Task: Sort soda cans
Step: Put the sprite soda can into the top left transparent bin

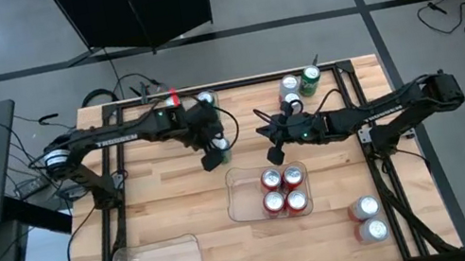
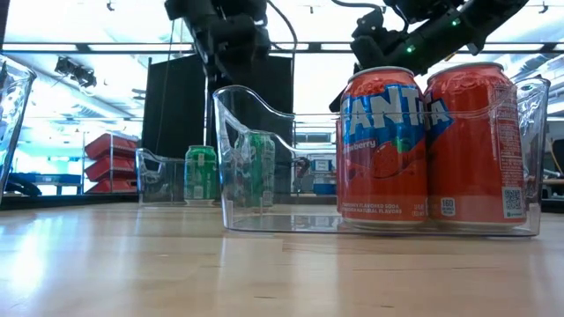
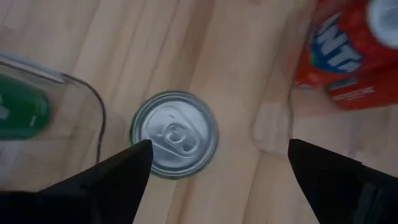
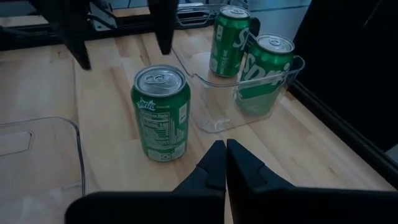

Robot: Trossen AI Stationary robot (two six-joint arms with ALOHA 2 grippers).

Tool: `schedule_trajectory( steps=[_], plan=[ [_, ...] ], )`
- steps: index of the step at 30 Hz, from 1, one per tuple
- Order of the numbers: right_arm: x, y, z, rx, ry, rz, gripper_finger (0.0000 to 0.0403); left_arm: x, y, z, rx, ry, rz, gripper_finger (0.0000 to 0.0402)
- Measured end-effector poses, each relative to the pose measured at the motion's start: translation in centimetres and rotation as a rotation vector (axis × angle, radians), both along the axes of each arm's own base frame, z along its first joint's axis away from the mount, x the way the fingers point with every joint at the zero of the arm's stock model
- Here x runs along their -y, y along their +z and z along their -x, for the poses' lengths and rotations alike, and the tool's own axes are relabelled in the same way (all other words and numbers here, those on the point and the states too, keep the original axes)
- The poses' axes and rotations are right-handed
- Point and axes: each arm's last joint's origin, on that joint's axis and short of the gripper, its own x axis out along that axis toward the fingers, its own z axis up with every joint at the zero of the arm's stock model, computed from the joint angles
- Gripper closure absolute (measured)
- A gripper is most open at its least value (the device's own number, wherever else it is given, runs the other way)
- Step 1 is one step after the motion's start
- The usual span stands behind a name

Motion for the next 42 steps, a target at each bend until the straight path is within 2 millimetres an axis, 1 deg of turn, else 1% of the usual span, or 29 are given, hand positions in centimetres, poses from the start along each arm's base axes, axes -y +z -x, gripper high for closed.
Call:
schedule_trajectory(
  steps=[5, 10, 18, 22, 24, 28, 31, 34, 37, 42],
  plan=[
    [0.0, 0.0, 0.0, 0.0, 0.002, 0.0, 0.0403, -0.2, -1.2, -0.8, -0.031, 0.005, -0.001, 0.0009],
    [0.0, 0.0, 0.0, 0.0, 0.002, 0.0, 0.0403, -0.5, -1.4, -1.3, -0.005, 0.017, -0.041, 0.0004],
    [-0.1, 0.0, -0.1, 0.001, 0.005, 0.0, 0.0403, -1.1, -2.5, -1.9, -0.035, 0.02, -0.068, 0.0004],
    [-0.4, 0.0, -0.1, 0.003, 0.015, 0.0, 0.0403, -1.3, -2.4, -2.0, -0.026, 0.036, -0.088, 0.0004],
    [-0.5, 0.0, -0.1, 0.003, 0.02, 0.0, 0.0403, -1.2, -2.0, -1.9, -0.032, 0.033, -0.08, 0.0004],
    [-0.6, 0.0, -0.1, 0.006, 0.021, 0.0, 0.0403, -1.1, -0.4, -2.1, -0.018, 0.03, -0.081, 0.0004],
    [-0.6, 0.0, -0.1, 0.005, 0.023, 0.005, 0.0403, -1.2, 0.2, -2.0, -0.024, 0.034, -0.084, 0.0004],
    [-0.6, 0.0, -0.1, 0.007, 0.024, 0.005, 0.0403, -1.4, 0.0, -1.7, -0.058, 0.047, -0.081, 0.0004],
    [-0.6, 0.0, -0.1, 0.006, 0.024, 0.006, 0.0403, -2.0, -0.8, -1.2, -0.096, 0.068, -0.07, 0.0004],
    [-0.6, 0.0, -0.1, 0.006, 0.024, 0.006, 0.0403, -2.7, -0.9, -1.0, -0.088, 0.093, -0.073, 0.0004]
  ],
)
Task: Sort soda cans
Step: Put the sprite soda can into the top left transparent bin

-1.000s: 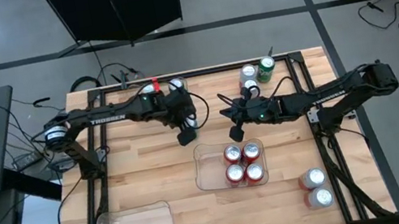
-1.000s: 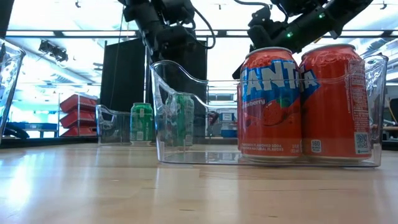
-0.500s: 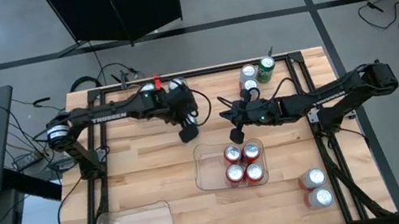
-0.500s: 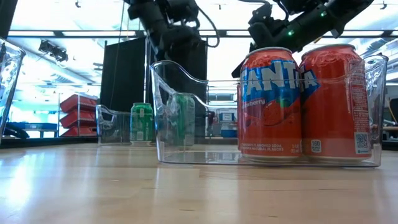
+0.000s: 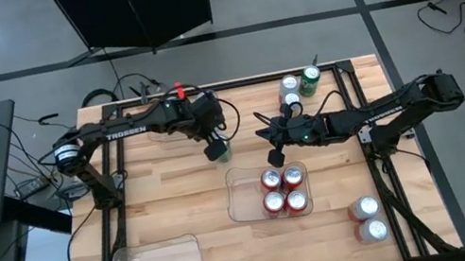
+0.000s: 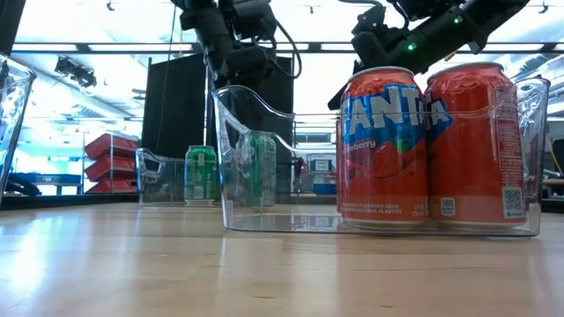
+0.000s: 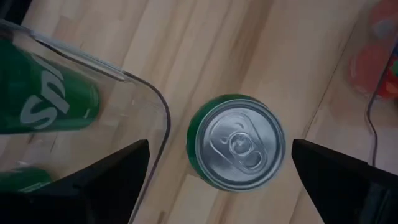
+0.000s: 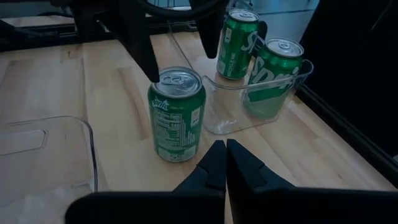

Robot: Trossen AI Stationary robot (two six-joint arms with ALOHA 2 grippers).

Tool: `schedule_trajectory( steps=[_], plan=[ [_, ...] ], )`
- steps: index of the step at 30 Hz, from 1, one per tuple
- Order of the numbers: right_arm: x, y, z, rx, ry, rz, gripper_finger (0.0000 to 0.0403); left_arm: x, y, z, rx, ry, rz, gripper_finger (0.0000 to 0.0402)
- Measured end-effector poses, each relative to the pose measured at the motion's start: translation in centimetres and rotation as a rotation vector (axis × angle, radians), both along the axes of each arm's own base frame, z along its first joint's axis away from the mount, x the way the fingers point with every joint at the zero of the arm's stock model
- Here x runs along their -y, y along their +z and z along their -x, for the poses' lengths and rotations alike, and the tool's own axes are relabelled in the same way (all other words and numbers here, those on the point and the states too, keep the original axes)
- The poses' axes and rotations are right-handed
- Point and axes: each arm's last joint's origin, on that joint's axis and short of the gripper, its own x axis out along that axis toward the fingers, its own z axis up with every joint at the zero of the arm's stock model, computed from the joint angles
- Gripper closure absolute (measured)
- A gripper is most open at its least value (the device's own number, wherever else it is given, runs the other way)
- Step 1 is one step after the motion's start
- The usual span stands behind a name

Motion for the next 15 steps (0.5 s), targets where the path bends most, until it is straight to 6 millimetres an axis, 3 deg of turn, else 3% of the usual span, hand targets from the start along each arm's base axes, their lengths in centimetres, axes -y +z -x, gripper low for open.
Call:
schedule_trajectory(
  steps=[9, 15],
  plan=[
    [0.0, 0.0, 0.0, 0.003, 0.0, 0.0, 0.0403, 0.0, 0.1, -0.2, 0.035, -0.013, 0.061, 0.0004],
    [0.0, 0.0, 0.0, 0.003, 0.0, 0.0, 0.0403, -0.4, -1.3, -0.7, -0.006, -0.003, 0.076, 0.0004]
  ],
)
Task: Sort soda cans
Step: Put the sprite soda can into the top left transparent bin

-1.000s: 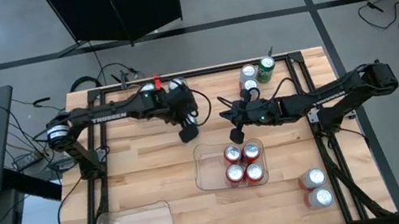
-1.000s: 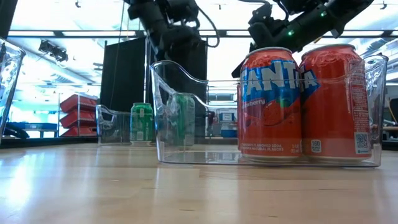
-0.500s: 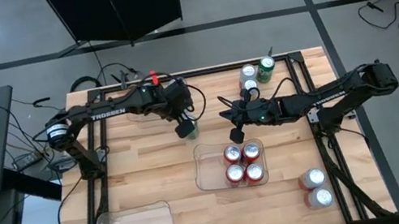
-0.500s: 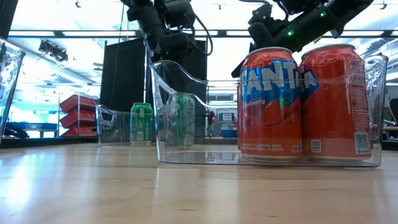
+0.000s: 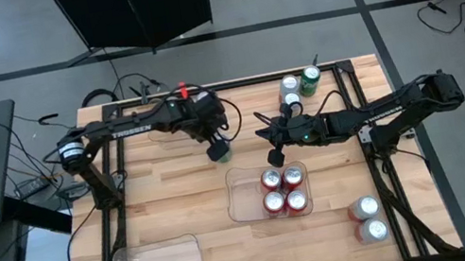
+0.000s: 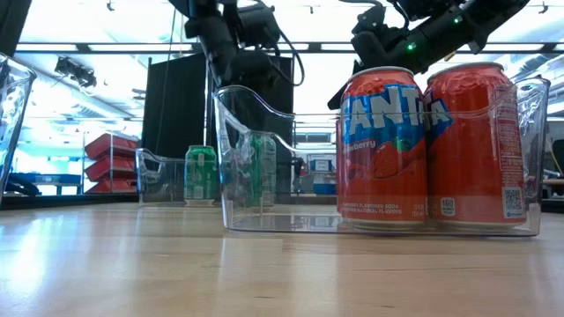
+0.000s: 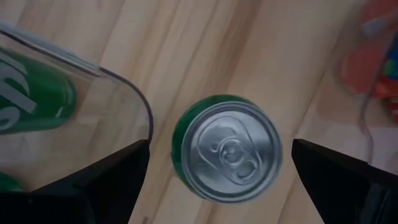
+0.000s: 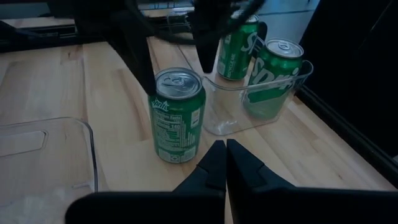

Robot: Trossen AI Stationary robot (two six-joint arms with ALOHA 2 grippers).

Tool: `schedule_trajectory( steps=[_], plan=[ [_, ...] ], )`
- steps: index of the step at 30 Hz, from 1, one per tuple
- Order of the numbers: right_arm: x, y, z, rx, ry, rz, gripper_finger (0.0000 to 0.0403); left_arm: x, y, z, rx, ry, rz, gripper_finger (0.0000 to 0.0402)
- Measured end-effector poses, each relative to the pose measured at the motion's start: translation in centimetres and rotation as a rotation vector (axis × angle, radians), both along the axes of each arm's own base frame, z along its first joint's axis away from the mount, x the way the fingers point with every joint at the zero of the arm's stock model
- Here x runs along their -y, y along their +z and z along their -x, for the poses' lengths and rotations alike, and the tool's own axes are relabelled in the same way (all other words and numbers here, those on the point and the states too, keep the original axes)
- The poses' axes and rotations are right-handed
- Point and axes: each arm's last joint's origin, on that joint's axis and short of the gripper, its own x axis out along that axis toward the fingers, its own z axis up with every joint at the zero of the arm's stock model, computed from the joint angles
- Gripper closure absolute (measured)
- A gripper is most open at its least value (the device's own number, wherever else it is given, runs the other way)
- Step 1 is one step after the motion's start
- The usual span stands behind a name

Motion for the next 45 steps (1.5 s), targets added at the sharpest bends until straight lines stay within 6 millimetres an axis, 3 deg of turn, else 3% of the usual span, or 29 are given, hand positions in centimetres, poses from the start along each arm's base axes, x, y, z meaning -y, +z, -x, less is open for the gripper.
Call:
schedule_trajectory(
  steps=[28, 32, 40, 45],
  plan=[
    [0.0, 0.0, 0.0, 0.0, 0.0, 0.0, 0.0403, 0.2, -1.1, -0.3, -0.056, 0.024, 0.022, 0.0015],
    [0.0, 0.0, 0.0, 0.0, 0.0, 0.0, 0.0403, 0.8, -1.7, -0.1, -0.108, 0.01, 0.038, 0.006],
    [0.0, 0.0, 0.0, 0.0, 0.0, 0.0, 0.0403, 0.8, -1.4, -0.1, -0.093, 0.0, 0.041, 0.0209],
    [0.0, 0.0, 0.0, 0.0, 0.0, 0.001, 0.0403, 0.9, -1.4, -0.1, -0.087, -0.009, 0.06, 0.0256]
  ],
)
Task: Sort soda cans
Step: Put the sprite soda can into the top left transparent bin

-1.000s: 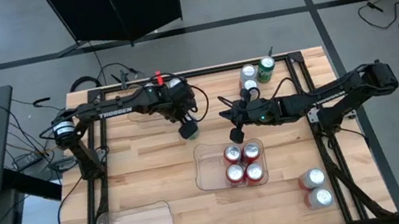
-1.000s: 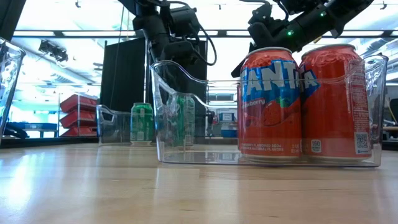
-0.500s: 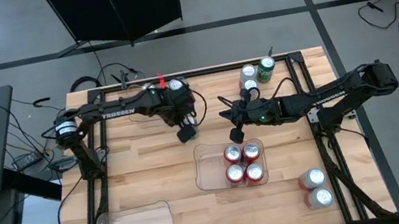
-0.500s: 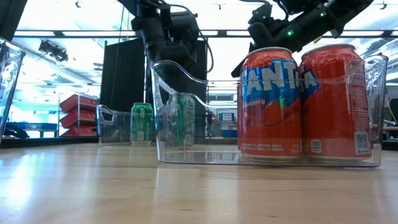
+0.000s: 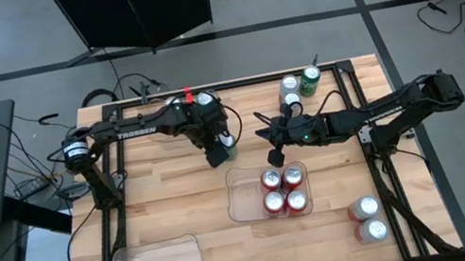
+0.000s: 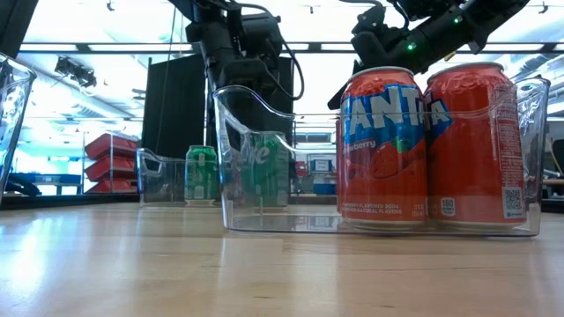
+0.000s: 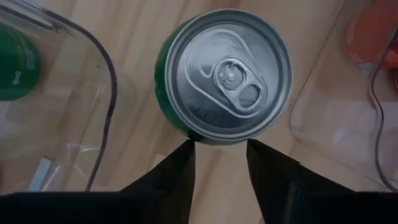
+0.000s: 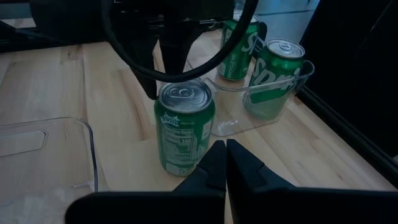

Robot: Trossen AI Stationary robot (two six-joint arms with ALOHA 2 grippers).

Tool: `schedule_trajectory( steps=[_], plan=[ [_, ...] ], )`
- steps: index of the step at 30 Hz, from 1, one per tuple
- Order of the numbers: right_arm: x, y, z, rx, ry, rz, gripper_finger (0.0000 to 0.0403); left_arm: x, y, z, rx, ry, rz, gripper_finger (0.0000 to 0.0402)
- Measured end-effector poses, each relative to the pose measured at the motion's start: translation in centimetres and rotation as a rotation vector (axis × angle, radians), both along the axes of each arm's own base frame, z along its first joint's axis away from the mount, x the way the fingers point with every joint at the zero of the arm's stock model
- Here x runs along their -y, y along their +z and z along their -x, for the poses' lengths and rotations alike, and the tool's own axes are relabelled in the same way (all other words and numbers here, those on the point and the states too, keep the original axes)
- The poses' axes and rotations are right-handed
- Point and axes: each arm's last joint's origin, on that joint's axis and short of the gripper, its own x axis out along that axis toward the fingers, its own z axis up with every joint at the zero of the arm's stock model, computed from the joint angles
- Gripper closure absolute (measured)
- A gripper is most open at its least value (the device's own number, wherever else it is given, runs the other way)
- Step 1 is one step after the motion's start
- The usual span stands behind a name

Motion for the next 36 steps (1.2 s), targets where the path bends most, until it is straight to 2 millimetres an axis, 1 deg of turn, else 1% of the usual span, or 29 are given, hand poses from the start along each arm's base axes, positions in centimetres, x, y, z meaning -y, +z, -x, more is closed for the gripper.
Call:
schedule_trajectory(
  steps=[4, 8, 10, 13, 15, 17, 20, 22, 26, 30, 33, 36],
  plan=[
    [0.0, 0.0, 0.0, 0.004, -0.004, -0.008, 0.0403, 0.0, 0.4, -0.1, 0.008, -0.006, -0.003, 0.0259],
    [-0.1, 0.1, -0.1, 0.026, 0.041, -0.052, 0.0403, 0.1, 2.0, -0.6, 0.045, -0.07, -0.014, 0.0259],
    [0.0, 0.0, -0.6, 0.061, 0.06, -0.062, 0.0403, 0.4, 2.8, -0.8, 0.066, -0.118, -0.032, 0.0259],
    [0.4, -1.1, -1.5, 0.057, 0.078, -0.078, 0.0403, 0.9, 3.4, -1.1, 0.086, -0.14, -0.041, 0.0258],
    [0.8, -2.2, -2.0, 0.03, 0.065, -0.082, 0.0403, 1.1, 3.4, -1.3, 0.089, -0.138, -0.058, 0.0258],
    [1.3, -3.2, -2.3, 0.003, 0.048, -0.09, 0.0403, 1.0, 3.4, -1.5, 0.108, -0.145, -0.115, 0.0259],
    [1.5, -4.1, -2.6, -0.017, 0.032, -0.104, 0.0403, 0.7, 3.6, -1.9, 0.136, -0.113, -0.167, 0.0259],
    [1.6, -4.3, -2.7, -0.022, 0.029, -0.109, 0.0403, 0.6, 3.7, -2.1, 0.164, -0.095, -0.172, 0.0261],
    [1.6, -4.3, -2.7, -0.022, 0.033, -0.103, 0.0403, 0.8, 3.9, -2.2, 0.186, -0.121, -0.122, 0.027],
    [1.6, -4.2, -2.8, -0.017, 0.042, -0.086, 0.0403, 1.0, 3.8, -2.0, 0.167, -0.143, -0.098, 0.0273],
    [1.6, -4.2, -2.8, -0.015, 0.057, -0.092, 0.0403, 1.2, 3.7, -1.9, 0.154, -0.183, -0.11, 0.0259],
    [1.5, -4.1, -2.9, -0.006, 0.066, -0.093, 0.0403, 1.4, 3.8, -2.0, 0.166, -0.172, -0.088, 0.023]
  ],
)
